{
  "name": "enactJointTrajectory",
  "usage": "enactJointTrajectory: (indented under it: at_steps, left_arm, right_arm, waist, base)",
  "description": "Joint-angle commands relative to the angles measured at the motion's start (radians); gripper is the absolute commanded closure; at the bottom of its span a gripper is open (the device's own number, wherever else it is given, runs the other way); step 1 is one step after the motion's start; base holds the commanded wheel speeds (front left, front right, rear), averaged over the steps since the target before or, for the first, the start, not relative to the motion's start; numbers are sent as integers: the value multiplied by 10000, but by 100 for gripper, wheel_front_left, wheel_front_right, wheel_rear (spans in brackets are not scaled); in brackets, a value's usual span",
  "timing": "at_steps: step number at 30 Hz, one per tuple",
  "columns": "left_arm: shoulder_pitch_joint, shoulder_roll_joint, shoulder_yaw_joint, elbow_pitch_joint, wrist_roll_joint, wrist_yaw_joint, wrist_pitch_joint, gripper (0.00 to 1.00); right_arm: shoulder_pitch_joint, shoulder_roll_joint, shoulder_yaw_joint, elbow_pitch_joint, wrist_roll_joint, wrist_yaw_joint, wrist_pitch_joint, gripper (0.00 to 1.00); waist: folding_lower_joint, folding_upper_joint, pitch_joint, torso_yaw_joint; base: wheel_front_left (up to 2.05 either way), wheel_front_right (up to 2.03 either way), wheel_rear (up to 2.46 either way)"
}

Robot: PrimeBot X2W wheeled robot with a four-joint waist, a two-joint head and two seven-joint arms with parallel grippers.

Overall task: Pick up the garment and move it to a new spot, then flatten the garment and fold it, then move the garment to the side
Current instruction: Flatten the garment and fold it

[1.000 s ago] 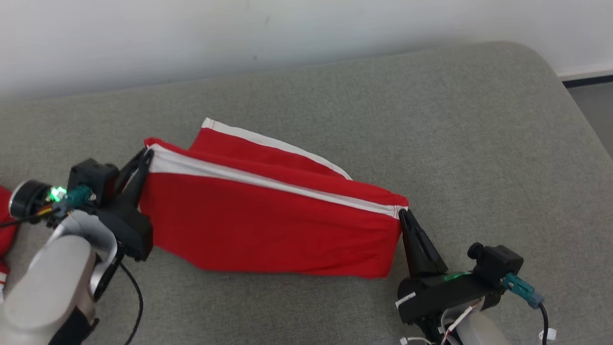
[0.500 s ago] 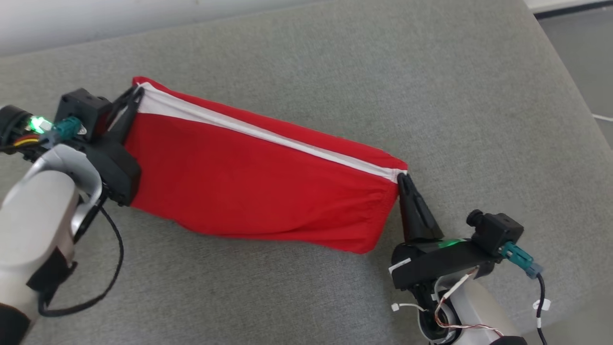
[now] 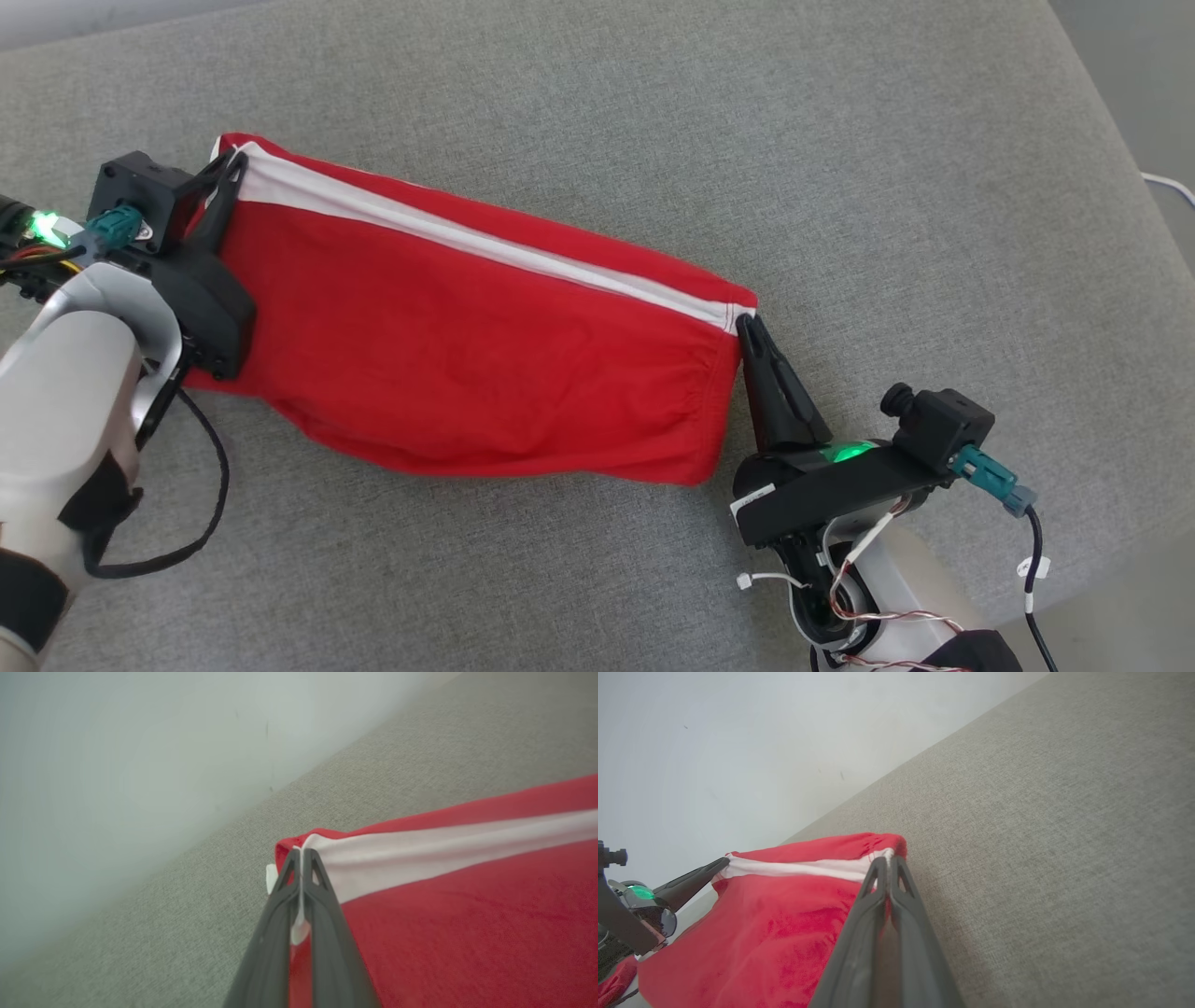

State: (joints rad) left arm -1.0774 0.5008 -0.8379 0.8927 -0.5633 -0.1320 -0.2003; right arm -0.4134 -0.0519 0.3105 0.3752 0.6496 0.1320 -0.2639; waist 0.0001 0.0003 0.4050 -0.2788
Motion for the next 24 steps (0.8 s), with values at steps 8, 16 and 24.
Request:
enactJointTrajectory:
  at_steps: [8, 16, 24]
  left_arm:
    - [260, -550, 365, 477, -547, 25, -579, 0]
    - [993, -864, 927, 416, -941, 31, -645, 0]
    - [1950, -1080, 1322, 449, -1439, 27, -652, 0]
  right_arm:
    - [361, 20, -603, -321, -260, -25, 0, 0]
    - [885, 13, -1411, -224, -843, -25, 0, 0]
    - [1245, 20, -1749, -86, -1068, -25, 0, 0]
  waist:
    - [-1, -3, -334, 295]
    - [-1, -3, -851, 562]
    - [-1, -3, -1178, 565]
  base:
    - [0, 0, 0]
    - [0, 0, 0]
    - [0, 0, 0]
